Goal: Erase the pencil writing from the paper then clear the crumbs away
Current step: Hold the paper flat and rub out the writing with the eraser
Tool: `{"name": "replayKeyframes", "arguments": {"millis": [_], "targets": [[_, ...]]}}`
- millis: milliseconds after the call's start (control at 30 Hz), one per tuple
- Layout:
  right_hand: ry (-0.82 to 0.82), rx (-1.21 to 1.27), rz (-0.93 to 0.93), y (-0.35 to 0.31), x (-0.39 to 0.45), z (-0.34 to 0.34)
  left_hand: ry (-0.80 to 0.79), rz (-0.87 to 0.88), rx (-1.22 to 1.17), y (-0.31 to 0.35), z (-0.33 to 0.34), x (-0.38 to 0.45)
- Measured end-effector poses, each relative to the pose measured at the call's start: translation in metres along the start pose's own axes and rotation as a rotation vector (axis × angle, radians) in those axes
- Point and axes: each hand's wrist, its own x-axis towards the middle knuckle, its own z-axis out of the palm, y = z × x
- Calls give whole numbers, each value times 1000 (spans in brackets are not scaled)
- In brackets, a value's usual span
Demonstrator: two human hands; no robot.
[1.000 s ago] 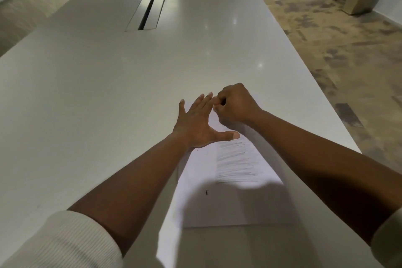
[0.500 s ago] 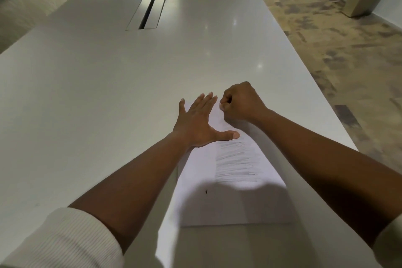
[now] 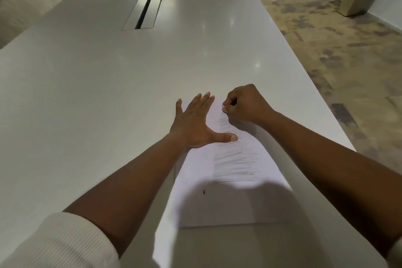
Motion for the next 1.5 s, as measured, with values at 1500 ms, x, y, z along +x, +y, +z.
{"name": "replayKeyframes", "arguments": {"millis": [1500], "targets": [[-194,45,-168,-15,-33,10,-58,64,43,-3,-3,1]]}}
